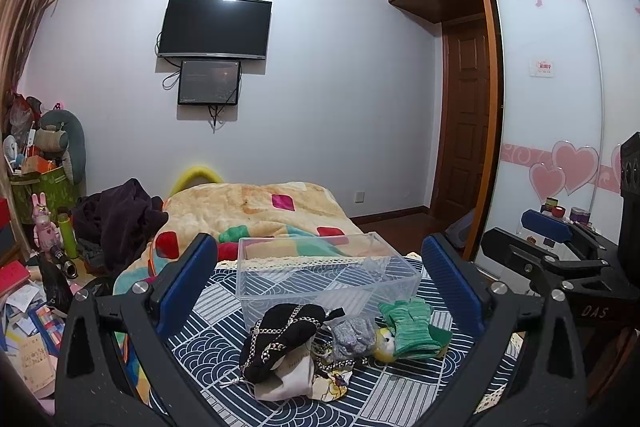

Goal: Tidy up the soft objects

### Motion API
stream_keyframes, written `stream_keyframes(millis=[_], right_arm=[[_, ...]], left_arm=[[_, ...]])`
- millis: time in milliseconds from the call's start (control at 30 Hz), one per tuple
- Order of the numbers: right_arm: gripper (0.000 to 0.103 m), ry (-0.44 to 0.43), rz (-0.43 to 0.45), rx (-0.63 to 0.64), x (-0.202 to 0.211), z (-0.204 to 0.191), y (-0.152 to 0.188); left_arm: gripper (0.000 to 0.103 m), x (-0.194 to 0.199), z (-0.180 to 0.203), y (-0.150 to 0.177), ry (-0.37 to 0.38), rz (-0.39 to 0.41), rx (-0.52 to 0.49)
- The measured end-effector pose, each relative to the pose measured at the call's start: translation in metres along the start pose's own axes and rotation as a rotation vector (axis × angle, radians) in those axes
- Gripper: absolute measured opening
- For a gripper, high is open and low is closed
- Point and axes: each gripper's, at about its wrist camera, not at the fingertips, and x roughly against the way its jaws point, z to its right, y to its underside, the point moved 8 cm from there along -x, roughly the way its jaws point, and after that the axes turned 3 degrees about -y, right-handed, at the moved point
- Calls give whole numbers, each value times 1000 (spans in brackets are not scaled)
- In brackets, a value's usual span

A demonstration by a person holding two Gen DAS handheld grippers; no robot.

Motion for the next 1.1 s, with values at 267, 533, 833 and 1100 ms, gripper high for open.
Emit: stream_keyframes(millis=[267, 533, 833, 1100], right_arm=[[103, -1, 1, -1, 3, 1, -1], [103, -3, 9, 1, 7, -6, -4], [103, -5, 10, -1, 7, -6, -4], [103, -5, 12, 0, 8, -7, -5]], left_arm=[[103, 0, -1, 0, -1, 1, -1], [103, 0, -1, -1, -4, 3, -2], [103, 1, -2, -2, -5, 6, 3], [103, 1, -2, -2, -6, 7, 3]])
